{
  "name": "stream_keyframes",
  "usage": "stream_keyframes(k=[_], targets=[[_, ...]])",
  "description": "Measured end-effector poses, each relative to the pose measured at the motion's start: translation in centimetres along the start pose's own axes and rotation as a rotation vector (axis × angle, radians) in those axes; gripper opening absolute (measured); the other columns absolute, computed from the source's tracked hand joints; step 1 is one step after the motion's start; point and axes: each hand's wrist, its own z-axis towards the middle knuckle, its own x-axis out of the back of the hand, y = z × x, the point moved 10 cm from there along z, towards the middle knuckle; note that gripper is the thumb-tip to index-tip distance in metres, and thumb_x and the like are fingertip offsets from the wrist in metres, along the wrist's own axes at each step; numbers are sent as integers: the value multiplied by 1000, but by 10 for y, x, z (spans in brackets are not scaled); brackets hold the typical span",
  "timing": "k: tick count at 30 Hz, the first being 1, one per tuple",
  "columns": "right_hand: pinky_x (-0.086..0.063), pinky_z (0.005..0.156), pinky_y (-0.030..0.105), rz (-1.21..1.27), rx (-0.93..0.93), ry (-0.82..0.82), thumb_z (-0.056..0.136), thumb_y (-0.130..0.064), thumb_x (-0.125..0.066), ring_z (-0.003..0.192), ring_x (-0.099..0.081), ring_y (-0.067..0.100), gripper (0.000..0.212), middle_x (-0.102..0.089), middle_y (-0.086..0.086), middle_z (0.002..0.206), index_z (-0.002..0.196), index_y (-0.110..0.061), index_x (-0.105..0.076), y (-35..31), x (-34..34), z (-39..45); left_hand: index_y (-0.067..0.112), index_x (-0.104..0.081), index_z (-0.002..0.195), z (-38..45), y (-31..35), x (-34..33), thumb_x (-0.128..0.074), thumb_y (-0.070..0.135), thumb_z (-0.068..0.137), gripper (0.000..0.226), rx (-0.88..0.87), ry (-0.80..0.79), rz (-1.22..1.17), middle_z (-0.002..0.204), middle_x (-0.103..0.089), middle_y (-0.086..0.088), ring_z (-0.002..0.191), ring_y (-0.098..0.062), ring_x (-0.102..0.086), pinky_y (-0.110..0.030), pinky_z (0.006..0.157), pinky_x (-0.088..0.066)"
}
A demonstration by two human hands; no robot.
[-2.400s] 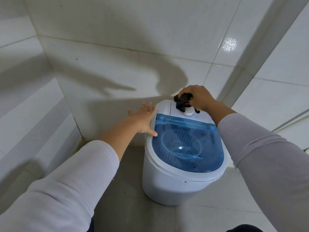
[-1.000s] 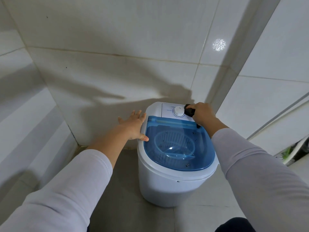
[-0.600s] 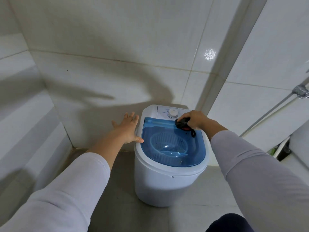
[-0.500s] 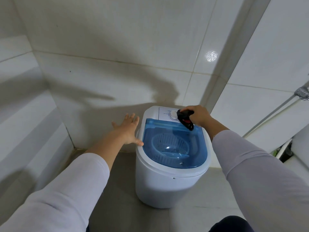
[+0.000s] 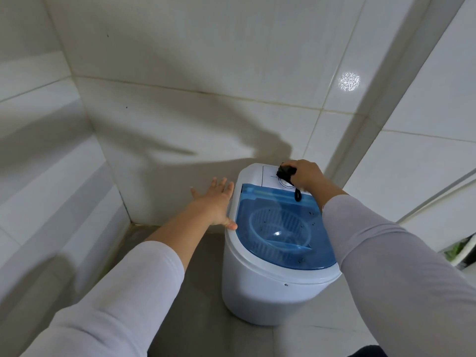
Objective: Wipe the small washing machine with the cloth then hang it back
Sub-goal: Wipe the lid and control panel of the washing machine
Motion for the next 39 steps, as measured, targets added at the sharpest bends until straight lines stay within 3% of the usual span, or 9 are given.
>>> stream_keyframes(k=[8,11,17,19,22,27,30,39], targets=[[-48,97,37,-124,105,-61,84,4,-44,113,-53,31,50,-59,8,129,115,-28,-66,-14,-1,-8,19,15,152,-5,-5,-1,-69,50,78,116,36,38,-38,161,19,-1,148,-23,19,-66,113,0],[-46,92,33,-44,151,-63,86,5,-44,111,-54,31,46,-59,11,127,112,-25,-68,-29,11,-15,18,14,152,-9,-11,-4,-67,54,78,115,77,57,-85,161,19,-2,149,-24,18,-66,113,-3],[-42,100,33,71,365,-50,78,11,-47,117,-53,26,53,-60,6,128,114,-22,-67,-108,2,-37,16,12,152,-19,-20,-14,-58,62,81,111,135,28,-179,161,19,-4,149,-26,18,-66,114,-7],[-45,99,35,80,365,-104,76,6,-48,116,-53,25,47,-61,4,124,108,-22,-69,-118,-17,-41,16,11,153,-22,-21,-20,-55,66,80,110,155,5,-228,161,19,-3,149,-26,17,-65,114,-9],[-42,101,42,132,279,-151,75,-19,-55,115,-53,24,24,-61,2,116,95,-21,-69,-116,-36,-45,16,10,153,-22,-20,-29,-53,69,79,111,169,-16,-262,162,18,-3,149,-25,17,-66,114,-10],[-15,115,56,-64,237,-104,88,-49,-46,140,-27,25,50,-40,5,144,132,-25,-43,-111,-55,-46,15,10,153,-21,-16,-29,-57,64,80,111,166,-14,-254,162,17,-4,149,-27,17,-67,114,-10],[-9,117,55,-175,266,-112,94,-49,-36,148,-7,25,54,-24,1,156,143,-28,-30,-107,-70,-45,14,10,153,-21,-13,-26,-59,62,80,111,159,-9,-231,162,17,-5,149,-27,17,-67,113,-8],[-16,119,47,-92,257,-41,98,-33,-34,147,-15,24,45,-28,1,155,142,-25,-34,-96,-72,-42,15,9,153,-19,-10,-25,-58,63,80,110,169,-18,-163,162,15,-5,149,-28,16,-69,112,-8]])
